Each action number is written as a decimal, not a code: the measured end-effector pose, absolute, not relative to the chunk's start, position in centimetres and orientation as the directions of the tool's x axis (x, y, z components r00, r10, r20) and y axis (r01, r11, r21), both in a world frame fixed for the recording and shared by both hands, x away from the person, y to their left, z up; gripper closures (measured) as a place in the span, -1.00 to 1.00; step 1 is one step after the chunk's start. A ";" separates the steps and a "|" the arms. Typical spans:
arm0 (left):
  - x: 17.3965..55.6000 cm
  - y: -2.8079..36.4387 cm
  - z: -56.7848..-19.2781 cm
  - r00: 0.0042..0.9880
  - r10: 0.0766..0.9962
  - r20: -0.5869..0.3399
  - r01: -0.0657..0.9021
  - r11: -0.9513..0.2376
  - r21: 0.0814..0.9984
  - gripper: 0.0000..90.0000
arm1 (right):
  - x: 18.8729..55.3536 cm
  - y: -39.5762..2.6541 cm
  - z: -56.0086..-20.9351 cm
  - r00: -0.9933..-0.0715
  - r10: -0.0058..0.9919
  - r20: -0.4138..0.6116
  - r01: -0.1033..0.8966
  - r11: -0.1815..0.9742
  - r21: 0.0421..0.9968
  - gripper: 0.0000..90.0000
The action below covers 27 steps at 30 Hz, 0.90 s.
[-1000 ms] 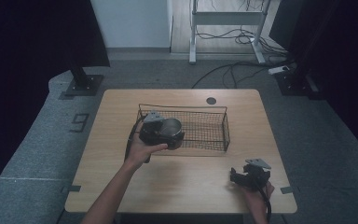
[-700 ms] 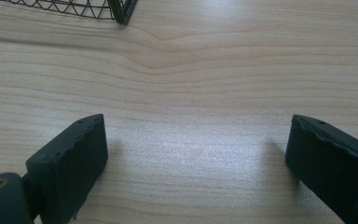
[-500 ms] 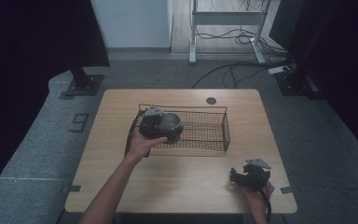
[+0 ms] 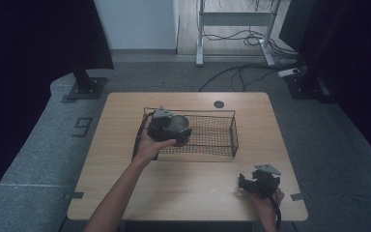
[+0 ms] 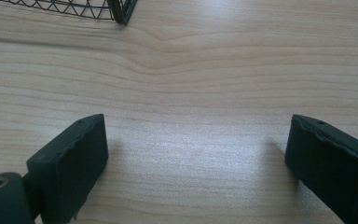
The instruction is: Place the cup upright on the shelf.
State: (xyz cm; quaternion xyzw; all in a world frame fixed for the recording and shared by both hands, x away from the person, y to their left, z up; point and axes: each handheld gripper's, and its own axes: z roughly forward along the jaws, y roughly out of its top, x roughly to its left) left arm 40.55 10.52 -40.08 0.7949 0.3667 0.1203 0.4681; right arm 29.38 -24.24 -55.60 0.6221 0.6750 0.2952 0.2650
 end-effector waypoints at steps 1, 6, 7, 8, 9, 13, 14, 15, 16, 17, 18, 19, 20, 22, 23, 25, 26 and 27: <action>40.6 10.5 -40.0 0.701 0.697 -0.152 0.470 -0.291 0.833 -0.67 | 29.4 -24.2 -55.6 -0.085 0.996 0.010 0.683 0.051 0.728 -0.88; 40.9 10.3 -39.5 0.699 0.700 -0.145 0.461 -0.287 0.840 -0.67 | 29.4 -24.2 -55.6 -0.085 0.996 0.010 0.683 0.051 0.728 -0.88; 41.0 10.2 -39.4 0.699 0.701 -0.142 0.460 -0.289 0.839 -0.67 | 29.4 -24.2 -55.6 -0.085 0.996 0.010 0.683 0.051 0.728 -0.87; 41.0 10.2 -39.3 0.700 0.701 -0.139 0.458 -0.291 0.840 -0.67 | 29.4 -24.2 -55.6 -0.085 0.996 0.010 0.683 0.051 0.728 -0.87; 41.1 10.1 -39.3 0.699 0.701 -0.141 0.459 -0.289 0.840 -0.67 | 29.4 -24.2 -55.6 -0.084 0.996 0.011 0.684 0.050 0.727 -0.88; 41.5 10.0 -39.5 0.695 0.706 -0.136 0.462 -0.293 0.837 -0.67 | 29.4 -24.2 -55.6 -0.084 0.996 0.011 0.684 0.050 0.728 -0.88; 41.5 9.9 -39.6 0.694 0.707 -0.136 0.463 -0.294 0.836 -0.67 | 29.4 -24.2 -55.6 -0.086 0.996 0.010 0.684 0.052 0.728 -0.88; 41.6 9.9 -39.7 0.693 0.708 -0.134 0.463 -0.296 0.835 -0.67 | 29.4 -24.2 -55.6 -0.085 0.996 0.009 0.683 0.052 0.728 -0.88; 41.6 9.8 -39.8 0.689 0.712 -0.133 0.465 -0.294 0.835 -0.67 | 29.4 -24.2 -55.6 -0.086 0.996 0.010 0.683 0.052 0.728 -0.88; 41.7 9.8 -39.8 0.688 0.713 -0.133 0.466 -0.295 0.834 -0.67 | 29.4 -24.2 -55.6 -0.085 0.996 0.010 0.683 0.052 0.728 -0.87; 41.7 9.8 -39.9 0.688 0.713 -0.133 0.467 -0.295 0.834 -0.67 | 29.4 -24.2 -55.6 -0.085 0.996 0.010 0.683 0.052 0.728 -0.88; 41.8 9.7 -40.0 0.688 0.713 -0.136 0.468 -0.293 0.834 -0.67 | 29.4 -24.2 -55.6 -0.085 0.996 0.010 0.683 0.051 0.728 -0.88; 41.9 9.7 -40.1 0.687 0.713 -0.138 0.470 -0.292 0.833 -0.67 | 29.4 -24.2 -55.6 -0.085 0.996 0.010 0.683 0.051 0.728 -0.88; 42.1 9.6 -40.2 0.685 0.714 -0.143 0.476 -0.291 0.830 -0.67 | 29.4 -24.2 -55.6 -0.085 0.996 0.010 0.684 0.051 0.728 -0.88; 42.2 9.6 -40.3 0.684 0.714 -0.147 0.479 -0.288 0.829 -0.67 | 29.4 -24.2 -55.6 -0.084 0.996 0.011 0.684 0.050 0.728 -0.88; 42.5 9.7 -40.4 0.681 0.716 -0.156 0.486 -0.282 0.827 -0.67 | 29.4 -24.2 -55.6 -0.084 0.996 0.011 0.684 0.050 0.728 -0.88; 42.6 9.7 -40.5 0.681 0.716 -0.152 0.486 -0.288 0.825 -0.67 | 29.4 -24.2 -55.6 -0.084 0.996 0.011 0.684 0.050 0.728 -0.87; 42.7 9.8 -40.5 0.681 0.717 -0.148 0.486 -0.291 0.824 -0.67 | 29.4 -24.2 -55.6 -0.084 0.996 0.011 0.684 0.050 0.728 -0.88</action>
